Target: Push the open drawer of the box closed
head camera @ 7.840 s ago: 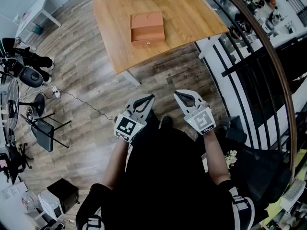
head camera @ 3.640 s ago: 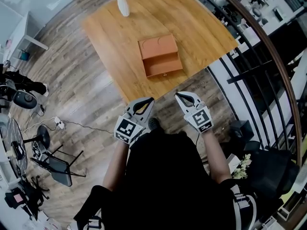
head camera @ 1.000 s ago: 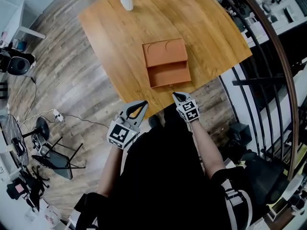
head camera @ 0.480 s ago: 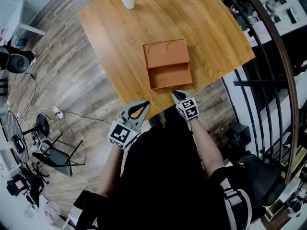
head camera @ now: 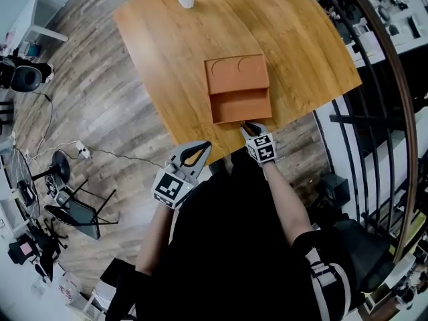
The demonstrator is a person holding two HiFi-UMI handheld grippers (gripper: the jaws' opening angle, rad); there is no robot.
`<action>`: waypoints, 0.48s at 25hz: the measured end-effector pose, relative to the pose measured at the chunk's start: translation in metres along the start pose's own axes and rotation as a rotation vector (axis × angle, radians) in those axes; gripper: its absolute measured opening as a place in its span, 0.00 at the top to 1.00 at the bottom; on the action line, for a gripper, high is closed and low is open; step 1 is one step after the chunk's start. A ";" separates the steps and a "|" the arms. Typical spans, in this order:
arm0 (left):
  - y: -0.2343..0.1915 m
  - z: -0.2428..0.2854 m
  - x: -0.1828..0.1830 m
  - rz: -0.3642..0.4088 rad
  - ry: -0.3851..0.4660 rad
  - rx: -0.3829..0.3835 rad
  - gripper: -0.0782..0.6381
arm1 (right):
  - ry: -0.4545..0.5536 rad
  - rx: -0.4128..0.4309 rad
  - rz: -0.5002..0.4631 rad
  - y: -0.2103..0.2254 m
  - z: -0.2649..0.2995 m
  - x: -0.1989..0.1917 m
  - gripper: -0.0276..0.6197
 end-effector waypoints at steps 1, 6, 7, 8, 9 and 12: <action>-0.001 0.000 0.001 0.000 -0.002 0.001 0.86 | 0.002 0.002 0.011 0.000 0.001 0.002 0.80; -0.003 0.003 0.004 0.002 0.018 0.007 0.86 | 0.006 0.015 0.053 0.001 0.006 0.008 0.79; -0.003 0.003 0.005 0.001 0.015 0.008 0.86 | 0.003 0.018 0.060 0.002 0.008 0.008 0.79; -0.003 0.004 0.004 -0.001 0.008 0.007 0.86 | -0.001 0.020 0.064 0.002 0.009 0.008 0.79; -0.003 0.004 0.004 -0.003 0.004 0.008 0.86 | -0.006 0.022 0.067 0.003 0.010 0.007 0.80; -0.004 0.005 0.004 -0.008 0.006 0.014 0.86 | -0.016 0.027 0.067 0.002 0.011 0.005 0.82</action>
Point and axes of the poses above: the fingertips, and each gripper's own axes: z forward along the fingers, y to its right, x out of its top, the point moved 5 cm from there along -z, backward along the fingers, and after that the axes turned 3 degrees about -x, right-handed, at the moved point
